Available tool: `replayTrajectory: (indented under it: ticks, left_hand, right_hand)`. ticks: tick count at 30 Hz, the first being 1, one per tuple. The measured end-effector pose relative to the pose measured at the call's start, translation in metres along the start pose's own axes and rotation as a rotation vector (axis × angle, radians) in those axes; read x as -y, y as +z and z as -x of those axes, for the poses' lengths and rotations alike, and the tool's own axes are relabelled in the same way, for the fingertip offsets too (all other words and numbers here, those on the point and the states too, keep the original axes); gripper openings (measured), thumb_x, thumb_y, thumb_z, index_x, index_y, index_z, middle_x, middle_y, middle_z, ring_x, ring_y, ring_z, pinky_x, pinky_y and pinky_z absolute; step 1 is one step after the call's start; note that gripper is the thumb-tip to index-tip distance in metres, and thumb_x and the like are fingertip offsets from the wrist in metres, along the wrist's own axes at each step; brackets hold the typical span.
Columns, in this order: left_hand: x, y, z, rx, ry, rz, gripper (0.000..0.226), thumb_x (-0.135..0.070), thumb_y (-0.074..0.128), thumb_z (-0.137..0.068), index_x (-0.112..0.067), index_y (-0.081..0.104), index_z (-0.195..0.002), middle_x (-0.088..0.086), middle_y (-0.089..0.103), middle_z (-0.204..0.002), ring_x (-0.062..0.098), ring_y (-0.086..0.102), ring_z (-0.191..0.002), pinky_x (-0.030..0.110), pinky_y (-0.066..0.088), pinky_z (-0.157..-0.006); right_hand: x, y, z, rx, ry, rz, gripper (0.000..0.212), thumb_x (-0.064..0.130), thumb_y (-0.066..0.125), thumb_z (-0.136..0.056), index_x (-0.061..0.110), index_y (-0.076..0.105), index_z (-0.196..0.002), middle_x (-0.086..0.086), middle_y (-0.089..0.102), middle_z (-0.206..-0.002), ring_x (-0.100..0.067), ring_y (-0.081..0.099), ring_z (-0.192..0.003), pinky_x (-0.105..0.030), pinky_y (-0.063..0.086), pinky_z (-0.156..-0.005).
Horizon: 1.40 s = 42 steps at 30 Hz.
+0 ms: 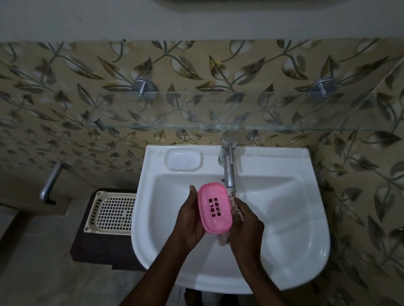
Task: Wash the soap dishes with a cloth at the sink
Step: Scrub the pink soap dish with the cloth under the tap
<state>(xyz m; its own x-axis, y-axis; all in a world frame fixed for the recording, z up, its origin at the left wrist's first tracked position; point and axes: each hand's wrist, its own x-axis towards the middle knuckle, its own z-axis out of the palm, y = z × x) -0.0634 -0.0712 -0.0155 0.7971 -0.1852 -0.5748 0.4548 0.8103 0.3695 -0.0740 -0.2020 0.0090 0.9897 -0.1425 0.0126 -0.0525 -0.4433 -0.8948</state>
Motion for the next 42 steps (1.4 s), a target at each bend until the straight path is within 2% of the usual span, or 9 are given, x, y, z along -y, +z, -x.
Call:
replayTrajectory:
  ticks: [4,9,12,18,26,30,33,39,42]
  left_hand:
    - [0.008,-0.001,0.000,0.116,0.041,0.038,0.087,-0.047,0.091,-0.055,-0.009,0.063,-0.129,0.027,0.057,-0.130,0.043,0.053,-0.117,0.056,0.045,-0.101]
    - [0.005,-0.017,-0.008,-0.025,0.044,-0.051,0.064,-0.055,0.036,-0.093,-0.014,0.058,-0.137,0.028,0.052,-0.135,0.045,0.048,-0.122,0.064,0.029,-0.113]
    - [0.008,-0.009,-0.009,-0.014,0.014,-0.164,0.068,-0.057,0.034,-0.094,-0.009,0.054,-0.138,0.025,0.059,-0.131,0.041,0.058,-0.118,0.057,0.043,-0.107]
    - [0.011,0.005,-0.015,0.023,-0.001,-0.109,0.062,-0.051,0.031,-0.101,-0.006,0.067,-0.123,0.022,0.070,-0.119,0.034,0.070,-0.106,0.043,0.059,-0.087]
    - [0.003,-0.008,-0.017,-0.025,-0.048,-0.078,0.061,-0.054,0.027,-0.101,-0.013,0.067,-0.124,0.020,0.066,-0.123,0.034,0.065,-0.109,0.048,0.049,-0.096]
    - [-0.002,0.002,-0.019,-0.019,-0.088,-0.150,0.062,-0.054,0.028,-0.102,-0.011,0.070,-0.119,0.018,0.072,-0.112,0.031,0.071,-0.099,0.043,0.054,-0.091]
    - [-0.012,-0.002,-0.017,-0.024,-0.115,-0.164,0.061,-0.054,0.028,-0.102,-0.009,0.060,-0.128,0.019,0.066,-0.117,0.032,0.064,-0.105,0.046,0.048,-0.098]
    - [-0.028,0.001,-0.022,-0.036,-0.170,-0.229,0.060,-0.056,0.035,-0.099,-0.010,0.068,-0.117,0.018,0.072,-0.108,0.031,0.069,-0.096,0.043,0.051,-0.092]
    - [-0.039,-0.009,-0.022,-0.066,-0.160,-0.237,0.065,-0.063,0.032,-0.096,-0.015,0.065,-0.124,0.018,0.067,-0.115,0.033,0.062,-0.104,0.046,0.046,-0.094]
  right_hand:
    - [0.001,-0.005,-0.005,0.022,-0.077,0.068,0.022,-0.003,0.062,-0.089,0.007,0.074,-0.104,0.009,0.068,-0.079,-0.007,0.067,-0.071,0.006,0.040,-0.060]
    - [0.006,-0.026,-0.019,-0.150,-0.055,0.032,0.026,-0.001,0.051,-0.093,0.005,0.070,-0.110,-0.002,0.073,-0.101,-0.003,0.063,-0.093,-0.003,0.043,-0.082]
    - [0.020,-0.014,-0.022,0.109,-0.086,-0.011,0.023,0.016,0.048,-0.095,0.022,0.069,-0.101,0.024,0.068,-0.086,0.004,0.063,-0.086,0.001,0.045,-0.072]
    - [0.022,0.023,-0.019,0.101,0.005,0.278,0.014,0.055,0.047,-0.093,0.043,0.047,-0.100,0.017,0.052,-0.094,-0.007,0.058,-0.088,-0.040,0.052,-0.087]
    - [0.016,0.021,-0.023,0.291,-0.146,0.446,0.024,0.021,0.054,-0.097,0.012,0.060,-0.118,-0.013,0.060,-0.116,-0.031,0.057,-0.109,-0.047,0.045,-0.099]
    - [0.017,0.007,-0.037,0.285,-0.204,0.286,0.022,0.010,0.054,-0.096,0.012,0.064,-0.115,-0.004,0.060,-0.111,-0.005,0.059,-0.098,-0.022,0.052,-0.090]
    - [0.014,0.005,-0.035,0.562,-0.426,0.372,0.021,0.013,0.050,-0.096,0.014,0.065,-0.110,-0.009,0.063,-0.111,-0.022,0.060,-0.102,-0.031,0.051,-0.088]
    - [0.018,0.006,-0.055,0.520,-0.498,0.416,0.022,0.001,0.056,-0.088,0.009,0.065,-0.106,-0.012,0.060,-0.104,-0.026,0.057,-0.094,-0.042,0.054,-0.080]
    - [0.010,-0.001,-0.037,0.756,-0.887,0.398,0.034,-0.015,0.060,-0.077,0.001,0.071,-0.105,-0.018,0.067,-0.101,-0.028,0.057,-0.097,-0.036,0.048,-0.088]
